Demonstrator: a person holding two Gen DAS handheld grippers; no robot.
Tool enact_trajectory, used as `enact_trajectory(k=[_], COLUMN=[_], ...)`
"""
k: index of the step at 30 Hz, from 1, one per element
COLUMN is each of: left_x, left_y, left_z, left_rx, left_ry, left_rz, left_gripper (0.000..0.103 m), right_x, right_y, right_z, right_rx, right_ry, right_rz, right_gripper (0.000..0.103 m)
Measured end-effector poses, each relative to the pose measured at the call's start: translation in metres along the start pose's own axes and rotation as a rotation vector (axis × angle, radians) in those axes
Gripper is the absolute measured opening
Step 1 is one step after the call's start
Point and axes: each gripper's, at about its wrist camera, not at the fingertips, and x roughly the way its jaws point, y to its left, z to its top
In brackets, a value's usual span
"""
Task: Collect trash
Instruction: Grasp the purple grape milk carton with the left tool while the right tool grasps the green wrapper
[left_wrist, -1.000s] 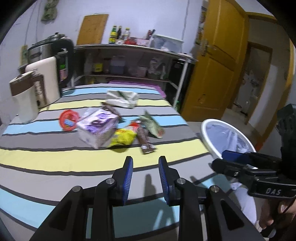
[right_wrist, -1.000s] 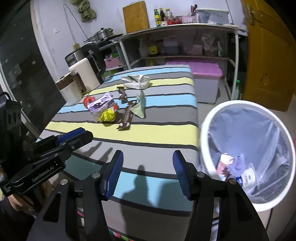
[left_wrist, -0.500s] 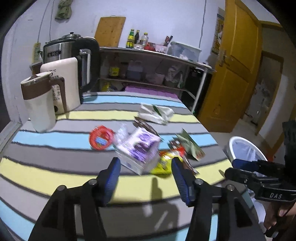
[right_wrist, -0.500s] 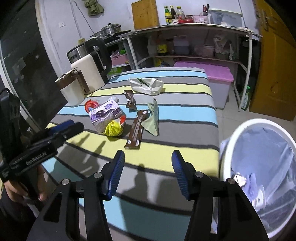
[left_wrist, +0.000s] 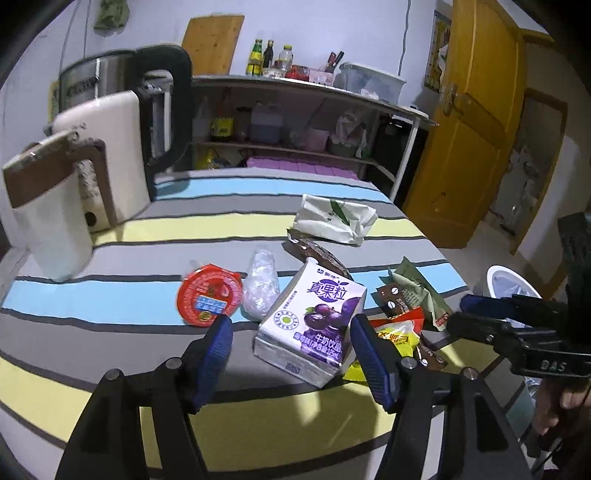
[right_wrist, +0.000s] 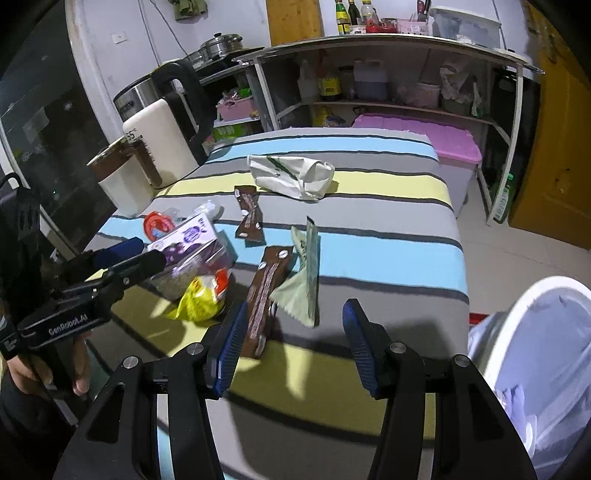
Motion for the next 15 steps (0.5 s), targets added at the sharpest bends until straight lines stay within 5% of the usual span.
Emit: enact_trajectory(k=[5, 11, 15], left_x=[0.011, 0.014, 0.015], left_y=[0.002, -0.002, -0.008], left_z=[0.006, 0.005, 0.003], left_rx=[0.001, 0.012, 0.042], left_ry=[0.028, 0.048, 0.059], left_rz=[-0.026, -0.051, -0.059], left_gripper=[0.066, 0.066, 0.066], right_x=[0.015, 0.03, 0.031], right_y=[-0.004, -0.003, -0.003], right_z=[0.008, 0.009, 0.008], right_rx=[0.01, 0.01, 0.012], right_ry=[0.009, 0.038, 0.036], right_rz=[0.007, 0.025, 0.026], right_gripper=[0.054, 0.033, 0.031])
